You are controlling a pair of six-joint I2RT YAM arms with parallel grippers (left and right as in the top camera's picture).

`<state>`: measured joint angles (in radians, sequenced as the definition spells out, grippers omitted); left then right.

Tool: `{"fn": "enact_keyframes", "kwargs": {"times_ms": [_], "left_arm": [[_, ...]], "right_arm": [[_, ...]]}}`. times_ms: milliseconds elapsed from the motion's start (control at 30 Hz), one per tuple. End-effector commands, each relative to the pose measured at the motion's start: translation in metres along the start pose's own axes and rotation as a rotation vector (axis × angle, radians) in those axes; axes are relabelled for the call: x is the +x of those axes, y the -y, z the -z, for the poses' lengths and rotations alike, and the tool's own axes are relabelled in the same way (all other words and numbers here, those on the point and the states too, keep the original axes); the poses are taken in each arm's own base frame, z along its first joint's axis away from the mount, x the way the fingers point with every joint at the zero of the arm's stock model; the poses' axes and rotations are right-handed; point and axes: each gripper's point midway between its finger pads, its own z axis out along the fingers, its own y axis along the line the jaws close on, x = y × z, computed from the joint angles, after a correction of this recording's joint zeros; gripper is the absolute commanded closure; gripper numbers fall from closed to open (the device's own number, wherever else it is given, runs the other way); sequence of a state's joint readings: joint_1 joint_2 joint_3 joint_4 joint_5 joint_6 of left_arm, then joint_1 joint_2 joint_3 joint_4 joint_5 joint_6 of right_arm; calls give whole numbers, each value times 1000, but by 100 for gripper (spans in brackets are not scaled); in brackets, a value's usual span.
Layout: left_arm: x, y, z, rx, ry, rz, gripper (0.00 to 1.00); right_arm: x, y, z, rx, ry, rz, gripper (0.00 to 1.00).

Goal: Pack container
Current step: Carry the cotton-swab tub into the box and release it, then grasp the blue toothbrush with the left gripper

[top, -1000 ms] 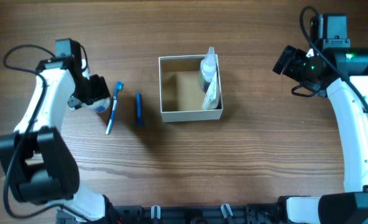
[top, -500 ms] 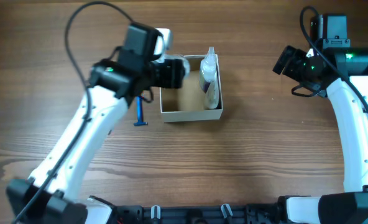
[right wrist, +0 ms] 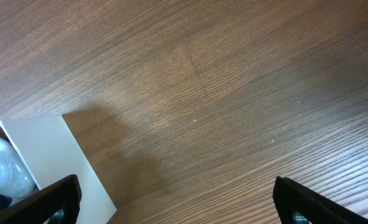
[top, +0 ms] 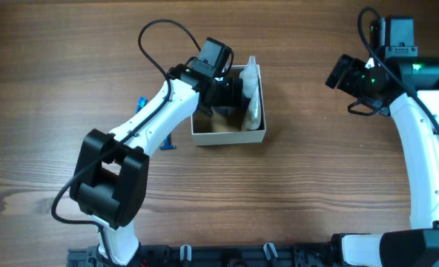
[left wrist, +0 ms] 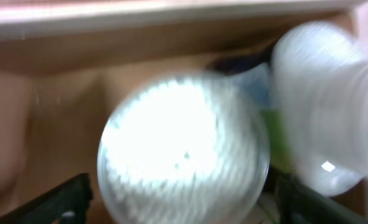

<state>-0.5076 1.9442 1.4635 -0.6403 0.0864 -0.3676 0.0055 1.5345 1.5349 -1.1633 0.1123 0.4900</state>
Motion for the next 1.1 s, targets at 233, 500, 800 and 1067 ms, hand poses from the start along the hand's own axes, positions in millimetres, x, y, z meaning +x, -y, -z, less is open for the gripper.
{"fn": "enact_keyframes", "kwargs": {"times_ms": [233,500,800,1067], "left_arm": [[-27,-68,140,-96,112,162,1],[20,-197,127,-275,-117,340,5],[70,-232,42,-306,-400,388,13],[80,-244,14,-326,-412,389,26]], "right_arm": [[-1,-1,-3,-1,-6,-12,0],[-1,-1,-3,-1,-6,-12,0],[-1,-1,-3,-1,-6,-12,0],[-1,-1,-3,-1,-6,-12,0]]}}
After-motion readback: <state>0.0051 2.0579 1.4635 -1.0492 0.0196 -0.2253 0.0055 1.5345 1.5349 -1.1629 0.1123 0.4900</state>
